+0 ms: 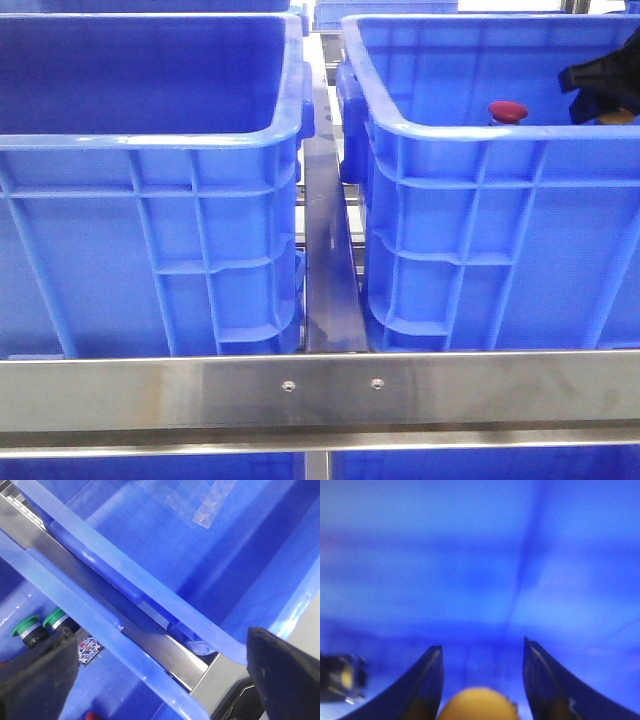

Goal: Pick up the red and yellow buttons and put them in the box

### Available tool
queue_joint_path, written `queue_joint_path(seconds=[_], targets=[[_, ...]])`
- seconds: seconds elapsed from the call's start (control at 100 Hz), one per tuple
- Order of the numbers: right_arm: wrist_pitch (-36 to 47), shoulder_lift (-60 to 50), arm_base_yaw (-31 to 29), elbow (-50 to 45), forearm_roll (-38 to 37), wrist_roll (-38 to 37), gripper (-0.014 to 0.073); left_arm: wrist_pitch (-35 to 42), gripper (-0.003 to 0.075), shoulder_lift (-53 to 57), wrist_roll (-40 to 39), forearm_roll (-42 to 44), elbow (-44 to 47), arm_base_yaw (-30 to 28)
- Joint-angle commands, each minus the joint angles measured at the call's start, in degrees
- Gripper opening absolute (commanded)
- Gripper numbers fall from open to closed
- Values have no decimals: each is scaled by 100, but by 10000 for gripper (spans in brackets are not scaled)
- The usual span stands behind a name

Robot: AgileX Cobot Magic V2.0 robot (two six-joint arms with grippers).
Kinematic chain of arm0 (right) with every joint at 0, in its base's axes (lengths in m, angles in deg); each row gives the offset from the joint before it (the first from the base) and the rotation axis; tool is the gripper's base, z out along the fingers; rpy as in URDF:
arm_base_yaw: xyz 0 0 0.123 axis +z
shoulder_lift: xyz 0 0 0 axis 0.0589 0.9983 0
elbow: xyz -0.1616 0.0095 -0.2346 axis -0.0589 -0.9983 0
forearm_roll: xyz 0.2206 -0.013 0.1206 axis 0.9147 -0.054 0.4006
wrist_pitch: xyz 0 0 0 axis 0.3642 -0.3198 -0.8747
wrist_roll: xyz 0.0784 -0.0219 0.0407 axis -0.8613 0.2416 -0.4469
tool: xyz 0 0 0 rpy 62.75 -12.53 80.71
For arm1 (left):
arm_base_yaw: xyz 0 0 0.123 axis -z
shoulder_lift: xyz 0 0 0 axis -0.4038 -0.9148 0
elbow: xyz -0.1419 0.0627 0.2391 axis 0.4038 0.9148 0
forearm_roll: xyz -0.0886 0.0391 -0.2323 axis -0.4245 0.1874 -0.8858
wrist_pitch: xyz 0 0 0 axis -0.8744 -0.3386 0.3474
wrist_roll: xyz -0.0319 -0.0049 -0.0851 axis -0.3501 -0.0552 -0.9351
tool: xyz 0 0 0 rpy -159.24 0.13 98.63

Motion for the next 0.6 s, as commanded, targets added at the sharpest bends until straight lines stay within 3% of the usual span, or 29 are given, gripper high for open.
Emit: queue_joint_path(seconds=[0.0, 0.42, 0.59], targets=[[59, -504, -42, 146, 24, 71, 393, 284, 637, 253, 0, 1, -192, 50], [-81, -1991, -42, -795, 19, 71, 386, 370, 637, 253, 0, 38, -192, 50], [-261, -2849, -42, -1562, 24, 71, 204, 370, 637, 253, 0, 38, -192, 50]])
